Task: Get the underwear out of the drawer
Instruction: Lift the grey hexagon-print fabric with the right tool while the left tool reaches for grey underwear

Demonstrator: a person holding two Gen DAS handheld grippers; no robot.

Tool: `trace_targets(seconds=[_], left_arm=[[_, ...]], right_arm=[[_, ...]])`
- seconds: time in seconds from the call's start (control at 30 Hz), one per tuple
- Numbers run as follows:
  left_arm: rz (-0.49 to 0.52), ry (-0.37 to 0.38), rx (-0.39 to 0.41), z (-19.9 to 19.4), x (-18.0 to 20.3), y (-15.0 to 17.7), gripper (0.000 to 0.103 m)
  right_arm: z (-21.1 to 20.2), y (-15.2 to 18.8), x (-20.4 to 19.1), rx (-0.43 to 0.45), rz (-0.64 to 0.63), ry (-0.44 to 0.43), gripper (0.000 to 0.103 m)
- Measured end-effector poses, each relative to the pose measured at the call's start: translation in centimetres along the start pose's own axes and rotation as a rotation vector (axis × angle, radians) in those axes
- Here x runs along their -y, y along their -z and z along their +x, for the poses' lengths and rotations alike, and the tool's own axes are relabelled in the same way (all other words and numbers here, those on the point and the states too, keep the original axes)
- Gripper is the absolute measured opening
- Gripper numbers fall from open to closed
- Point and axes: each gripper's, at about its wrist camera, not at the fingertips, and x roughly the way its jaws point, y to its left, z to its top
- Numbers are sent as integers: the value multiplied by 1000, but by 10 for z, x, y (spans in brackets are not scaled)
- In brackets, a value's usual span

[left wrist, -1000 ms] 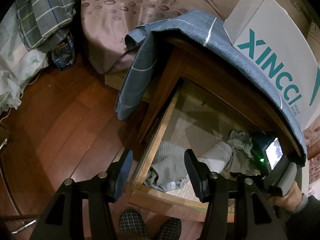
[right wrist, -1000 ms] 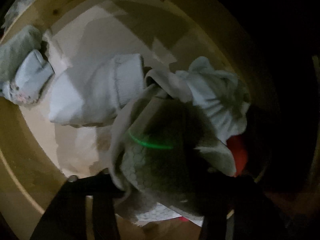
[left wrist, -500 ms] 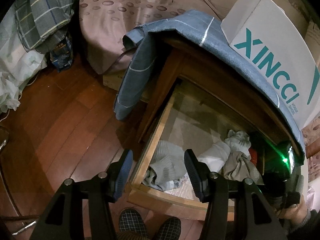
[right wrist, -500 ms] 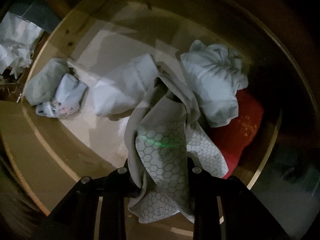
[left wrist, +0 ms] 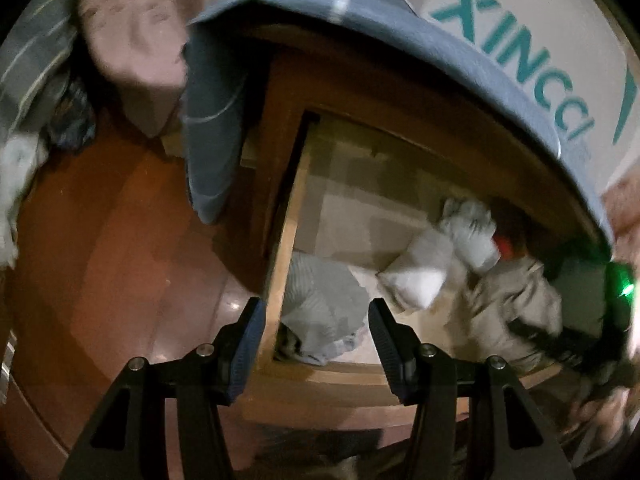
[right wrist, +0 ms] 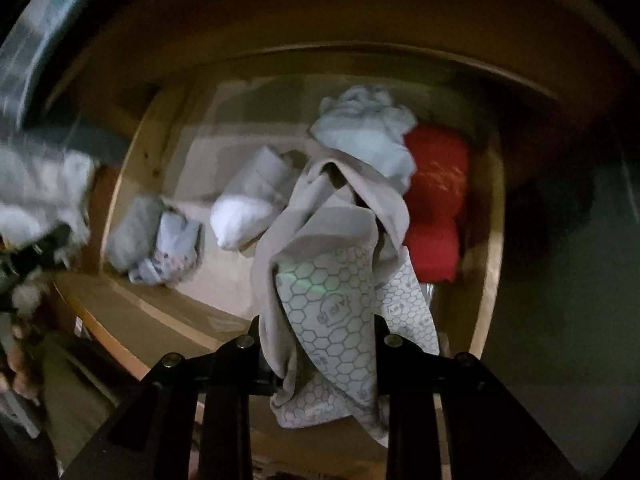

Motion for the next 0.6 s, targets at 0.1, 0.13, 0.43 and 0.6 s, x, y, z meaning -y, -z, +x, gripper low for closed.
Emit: trace_targets(seconds=[0.1, 0.13, 0.43, 0.6], left_arm=[[65, 24, -53, 7, 5, -7, 55], [87, 39, -73, 10, 7, -9, 55], [335, 63, -273, 45, 39, -22, 55], [392, 24, -342, 66, 49, -18, 55]], right_arm=[[7, 3, 7, 39, 68, -33, 24], [7, 5, 9, 50, 87, -42, 24], [5, 6, 11, 65, 117, -48, 24], [7, 7, 11, 62, 124, -51, 24]])
